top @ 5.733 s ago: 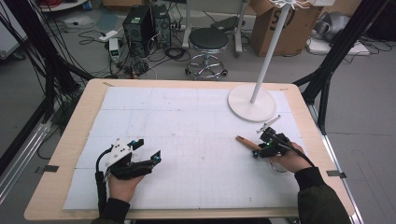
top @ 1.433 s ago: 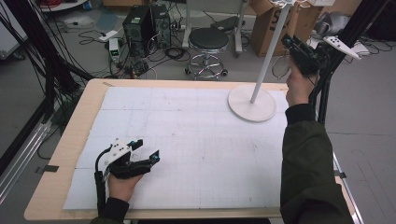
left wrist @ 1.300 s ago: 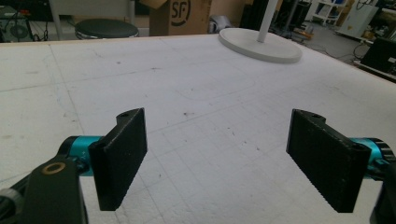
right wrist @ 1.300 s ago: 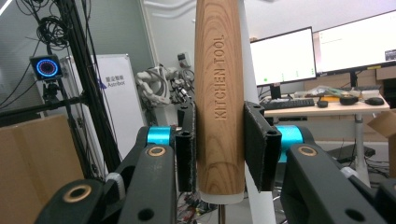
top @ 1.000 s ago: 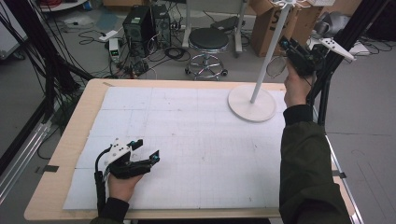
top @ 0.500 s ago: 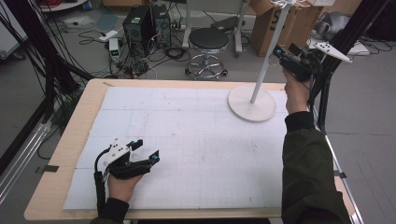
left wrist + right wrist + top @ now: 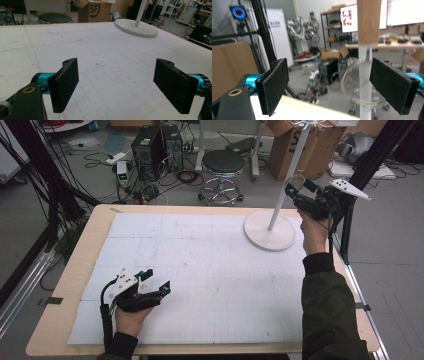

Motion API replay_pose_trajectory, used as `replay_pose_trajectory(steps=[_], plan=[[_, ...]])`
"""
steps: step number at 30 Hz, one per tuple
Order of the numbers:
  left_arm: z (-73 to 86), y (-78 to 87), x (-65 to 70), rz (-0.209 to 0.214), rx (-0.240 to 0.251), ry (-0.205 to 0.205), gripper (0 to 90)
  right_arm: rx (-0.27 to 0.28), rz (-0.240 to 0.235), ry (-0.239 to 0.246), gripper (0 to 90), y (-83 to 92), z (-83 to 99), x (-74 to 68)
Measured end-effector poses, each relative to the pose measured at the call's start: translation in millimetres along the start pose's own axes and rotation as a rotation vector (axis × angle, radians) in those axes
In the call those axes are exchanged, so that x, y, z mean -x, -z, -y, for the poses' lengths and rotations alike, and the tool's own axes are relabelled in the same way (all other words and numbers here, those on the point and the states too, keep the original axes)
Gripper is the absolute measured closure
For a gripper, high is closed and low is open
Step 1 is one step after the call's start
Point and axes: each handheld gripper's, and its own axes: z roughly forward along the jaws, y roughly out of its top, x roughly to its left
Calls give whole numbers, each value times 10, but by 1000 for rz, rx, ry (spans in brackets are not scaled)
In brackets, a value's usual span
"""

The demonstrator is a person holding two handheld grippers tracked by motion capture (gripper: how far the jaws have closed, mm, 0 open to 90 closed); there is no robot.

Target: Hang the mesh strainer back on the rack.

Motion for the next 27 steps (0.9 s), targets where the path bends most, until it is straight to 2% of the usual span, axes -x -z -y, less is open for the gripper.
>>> replay_pose_trajectory(steps=[3,8,12,16,18,27], plan=[[1,-9,-3,4,3,6,208,-18,-2,-14,147,84,88,-13],[-2,-6,7,5,5,2,208,-19,-20,-1,148,253,181,-62],[-6,-4,15,10,6,6,210,-29,-62,22,148,341,249,-99],[-8,4,25,14,8,3,210,-63,-101,28,148,398,330,-170],[-9,7,29,14,8,3,210,-76,-118,54,148,430,386,-217],[-22,17,70,21,11,-6,209,-138,-162,61,147,496,561,-308]])
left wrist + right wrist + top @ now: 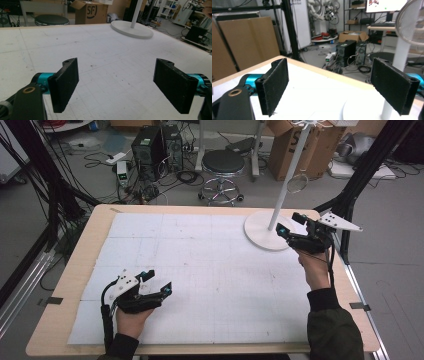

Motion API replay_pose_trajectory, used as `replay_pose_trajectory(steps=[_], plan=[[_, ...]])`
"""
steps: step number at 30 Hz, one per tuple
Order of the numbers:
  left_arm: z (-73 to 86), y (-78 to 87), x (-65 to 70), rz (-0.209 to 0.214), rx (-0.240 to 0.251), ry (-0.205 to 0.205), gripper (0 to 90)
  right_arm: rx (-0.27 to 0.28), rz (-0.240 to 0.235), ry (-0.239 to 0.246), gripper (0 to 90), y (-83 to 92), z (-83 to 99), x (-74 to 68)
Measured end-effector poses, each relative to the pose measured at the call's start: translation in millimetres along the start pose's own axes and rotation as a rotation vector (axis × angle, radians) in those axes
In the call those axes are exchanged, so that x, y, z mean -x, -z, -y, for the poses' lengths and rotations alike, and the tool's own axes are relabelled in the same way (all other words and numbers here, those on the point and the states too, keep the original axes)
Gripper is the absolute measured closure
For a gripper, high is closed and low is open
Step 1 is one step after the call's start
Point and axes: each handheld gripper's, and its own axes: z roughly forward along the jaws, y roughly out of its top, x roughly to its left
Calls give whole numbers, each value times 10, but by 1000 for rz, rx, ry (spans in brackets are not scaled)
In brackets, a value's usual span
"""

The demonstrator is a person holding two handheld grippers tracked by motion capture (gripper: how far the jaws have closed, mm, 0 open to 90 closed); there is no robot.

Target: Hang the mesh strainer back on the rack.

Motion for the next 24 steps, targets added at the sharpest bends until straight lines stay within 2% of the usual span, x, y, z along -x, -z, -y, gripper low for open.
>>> replay_pose_trajectory(steps=[8,12,15,18,24], plan=[[-9,-25,19,12,3,-3,209,-22,-28,-4,147,80,176,-114],[-9,-35,21,16,0,-6,208,-55,-70,-12,143,97,295,-170],[-10,-36,17,10,-1,-6,208,-78,-76,-10,139,117,371,-199],[-10,-38,21,12,3,-5,207,-129,-83,-10,109,105,399,-213],[-14,-46,34,16,1,-13,208,-171,-105,25,107,86,418,-291]])
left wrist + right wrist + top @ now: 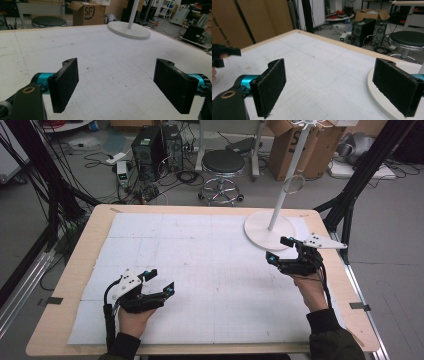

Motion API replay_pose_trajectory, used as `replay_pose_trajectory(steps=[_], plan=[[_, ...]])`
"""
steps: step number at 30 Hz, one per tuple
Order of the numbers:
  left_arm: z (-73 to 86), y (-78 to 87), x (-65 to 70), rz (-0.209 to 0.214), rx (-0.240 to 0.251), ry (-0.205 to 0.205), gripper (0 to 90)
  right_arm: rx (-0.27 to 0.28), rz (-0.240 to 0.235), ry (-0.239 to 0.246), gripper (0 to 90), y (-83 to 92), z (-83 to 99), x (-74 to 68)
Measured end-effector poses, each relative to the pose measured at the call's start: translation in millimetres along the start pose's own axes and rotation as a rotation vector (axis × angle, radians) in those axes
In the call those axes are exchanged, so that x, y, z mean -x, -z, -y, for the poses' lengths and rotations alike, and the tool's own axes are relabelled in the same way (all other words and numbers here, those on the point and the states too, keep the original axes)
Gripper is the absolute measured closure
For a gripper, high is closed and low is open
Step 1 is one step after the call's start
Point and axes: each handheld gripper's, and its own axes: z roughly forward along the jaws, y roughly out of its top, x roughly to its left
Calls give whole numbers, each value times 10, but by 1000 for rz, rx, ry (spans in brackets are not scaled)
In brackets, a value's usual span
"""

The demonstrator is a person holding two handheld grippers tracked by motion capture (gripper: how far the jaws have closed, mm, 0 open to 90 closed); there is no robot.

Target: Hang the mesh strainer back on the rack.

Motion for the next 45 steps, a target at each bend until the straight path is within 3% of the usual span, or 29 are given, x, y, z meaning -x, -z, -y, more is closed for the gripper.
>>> replay_pose_trajectory(steps=[3,6,8,13,25,35,39,45], plan=[[2,-2,6,0,1,2,208,-29,-3,9,97,-18,28,-30],[3,-1,5,0,1,1,207,13,-19,12,97,9,134,-66],[3,1,3,1,1,2,208,11,-9,11,98,20,207,-69],[1,-6,8,0,1,0,207,1,-2,-29,97,68,387,-34],[-18,-22,43,13,4,-17,208,-13,5,-49,97,242,698,-117],[-30,-57,93,38,2,-33,208,20,10,-82,97,397,808,-135],[-30,-66,99,44,3,-37,207,11,23,-65,97,404,851,-157],[-40,-79,81,56,14,-52,207,22,18,-80,97,410,866,-129]])
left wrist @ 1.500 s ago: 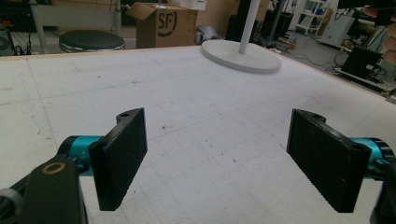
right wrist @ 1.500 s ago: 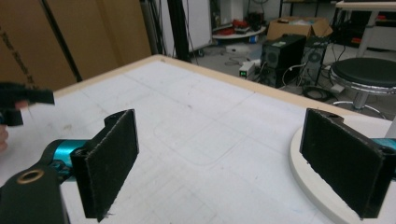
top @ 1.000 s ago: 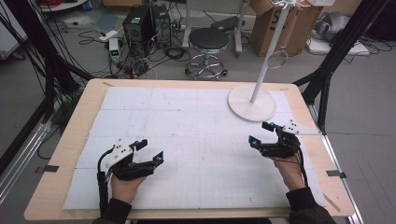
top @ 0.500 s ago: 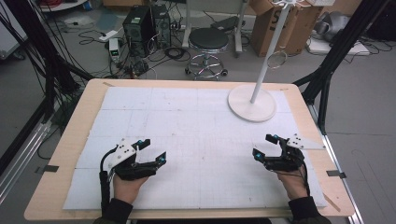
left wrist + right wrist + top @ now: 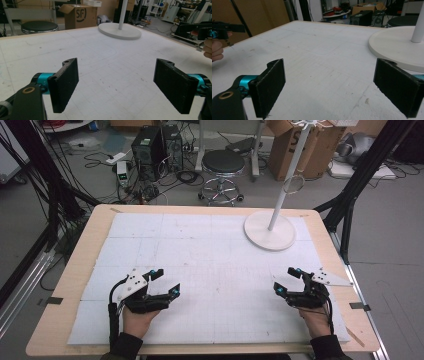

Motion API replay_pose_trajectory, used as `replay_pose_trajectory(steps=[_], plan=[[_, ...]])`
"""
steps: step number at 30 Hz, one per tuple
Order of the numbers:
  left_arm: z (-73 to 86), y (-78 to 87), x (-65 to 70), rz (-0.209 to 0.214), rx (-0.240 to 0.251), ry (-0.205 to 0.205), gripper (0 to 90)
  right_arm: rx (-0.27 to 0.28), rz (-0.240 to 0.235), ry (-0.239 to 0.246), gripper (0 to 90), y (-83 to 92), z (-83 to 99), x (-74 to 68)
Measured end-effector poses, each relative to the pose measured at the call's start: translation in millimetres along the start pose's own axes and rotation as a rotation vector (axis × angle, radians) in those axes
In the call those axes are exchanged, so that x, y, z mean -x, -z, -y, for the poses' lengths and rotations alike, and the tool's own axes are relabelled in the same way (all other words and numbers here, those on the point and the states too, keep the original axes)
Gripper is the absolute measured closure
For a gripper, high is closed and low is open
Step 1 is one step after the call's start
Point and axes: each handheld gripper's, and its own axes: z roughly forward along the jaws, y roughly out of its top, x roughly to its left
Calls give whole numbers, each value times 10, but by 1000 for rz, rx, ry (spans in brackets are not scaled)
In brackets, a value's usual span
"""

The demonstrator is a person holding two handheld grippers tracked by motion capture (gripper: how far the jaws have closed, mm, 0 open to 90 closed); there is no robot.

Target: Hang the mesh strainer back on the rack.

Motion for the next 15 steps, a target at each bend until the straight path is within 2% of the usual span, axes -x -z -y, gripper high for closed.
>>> replay_pose_trajectory(steps=[3,5,15], plan=[[6,-11,-14,0,-14,4,207,5,1,8,97,-4,-1,-1],[5,-12,-1,0,-11,0,207,4,-1,-3,97,-1,0,-2],[6,-14,0,-5,-15,-6,207,9,1,3,97,-5,1,-4]])
